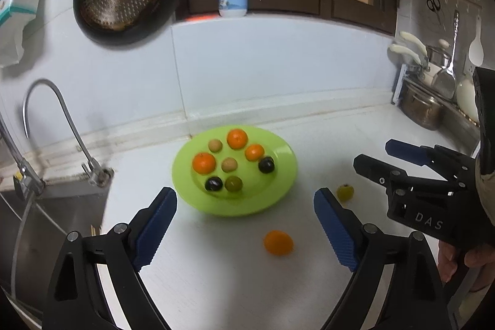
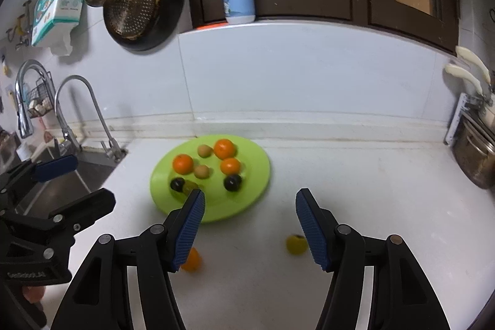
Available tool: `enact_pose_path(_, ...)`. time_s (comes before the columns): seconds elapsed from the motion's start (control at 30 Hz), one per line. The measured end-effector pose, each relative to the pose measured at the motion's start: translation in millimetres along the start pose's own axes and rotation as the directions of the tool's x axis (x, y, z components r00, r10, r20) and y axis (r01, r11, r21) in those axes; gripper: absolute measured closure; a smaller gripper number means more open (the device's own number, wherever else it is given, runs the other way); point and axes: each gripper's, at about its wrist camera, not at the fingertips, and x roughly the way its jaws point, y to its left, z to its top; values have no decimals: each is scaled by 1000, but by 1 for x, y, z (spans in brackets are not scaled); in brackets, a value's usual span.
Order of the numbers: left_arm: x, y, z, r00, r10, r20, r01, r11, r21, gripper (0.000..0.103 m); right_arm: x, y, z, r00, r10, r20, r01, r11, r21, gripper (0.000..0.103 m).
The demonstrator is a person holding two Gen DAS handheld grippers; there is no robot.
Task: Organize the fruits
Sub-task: 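Withdraw both open tools from the plate toward the last fruits, then grasp the orange with the left tool while the right tool grasps the yellow-green fruit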
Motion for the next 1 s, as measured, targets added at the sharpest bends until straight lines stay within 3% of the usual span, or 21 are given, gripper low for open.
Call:
enact_pose_path(0.33, 21, -20, -28, 997, 29, -67, -25, 998, 51, 12, 11, -21, -32, 997, -38, -71, 39, 999, 12, 41)
enact_pose_path(0.63, 51, -27, -48, 988, 12, -152, -5, 999, 50, 13, 37, -37, -51, 987, -46, -151, 50, 999, 22, 41)
enact_pose_path(0.9, 79, -29, -57, 976, -5, -217, 11, 1000, 26, 29, 67, -48, -54, 978, -39, -206, 47, 998, 34, 42)
enact_pose_path(1.0, 84, -31, -58, 972, -22, -233, 27, 999, 22, 37, 78, -50, -54, 974, -28, -224, 37, 999, 40, 48)
